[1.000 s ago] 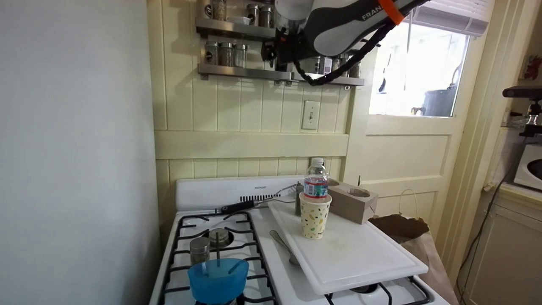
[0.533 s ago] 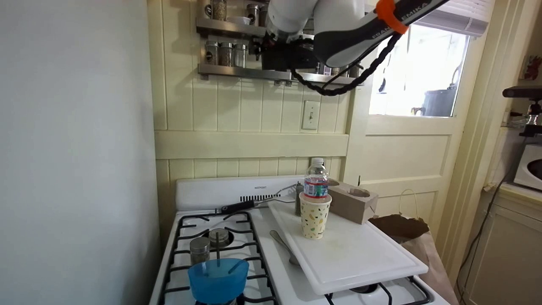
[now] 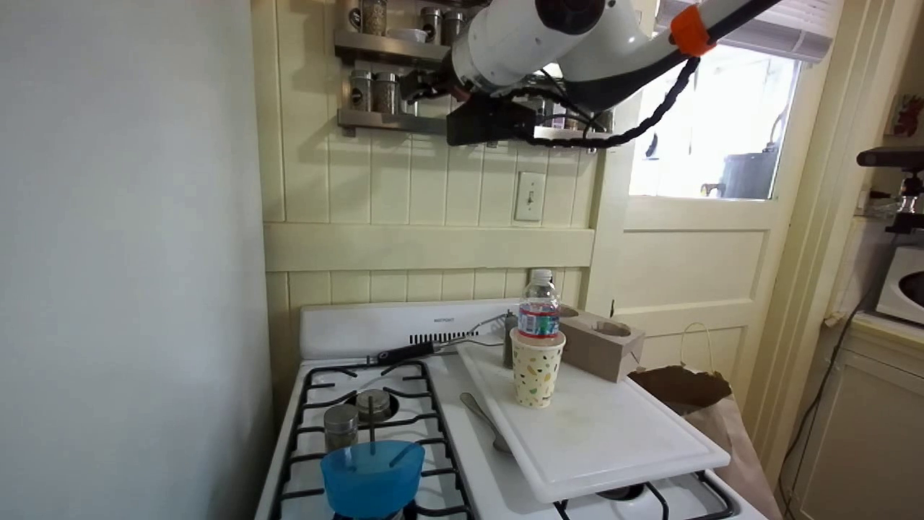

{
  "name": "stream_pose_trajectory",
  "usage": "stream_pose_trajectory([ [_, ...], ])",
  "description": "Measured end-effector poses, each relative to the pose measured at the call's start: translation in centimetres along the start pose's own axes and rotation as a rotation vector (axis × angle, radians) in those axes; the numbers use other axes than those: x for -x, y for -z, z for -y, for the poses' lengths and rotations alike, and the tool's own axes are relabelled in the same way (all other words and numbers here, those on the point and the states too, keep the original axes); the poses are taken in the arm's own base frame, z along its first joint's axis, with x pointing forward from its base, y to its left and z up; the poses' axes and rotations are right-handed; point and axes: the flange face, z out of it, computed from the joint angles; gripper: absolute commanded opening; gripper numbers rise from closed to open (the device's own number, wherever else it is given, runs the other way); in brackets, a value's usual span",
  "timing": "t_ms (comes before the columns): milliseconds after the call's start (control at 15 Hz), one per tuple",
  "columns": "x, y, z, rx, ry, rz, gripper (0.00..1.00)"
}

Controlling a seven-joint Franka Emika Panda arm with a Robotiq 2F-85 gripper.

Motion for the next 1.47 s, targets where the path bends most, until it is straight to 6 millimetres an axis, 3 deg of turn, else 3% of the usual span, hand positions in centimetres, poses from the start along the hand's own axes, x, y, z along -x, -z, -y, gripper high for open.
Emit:
stream_pose_trajectory([
  [333,5.5,-0.6,-1.0,0.096,0.015,0.088,1.00],
  [800,3.8,-1.2,-1.0,0.189,-0.006,-0.064,1.00],
  [1200,5.9,-1.2,-1.4,0.336,-0.109,-0.170,1.00],
  [1467,7.0,-1.0,-3.3,0.323,-0.191,-0.280,1.00],
])
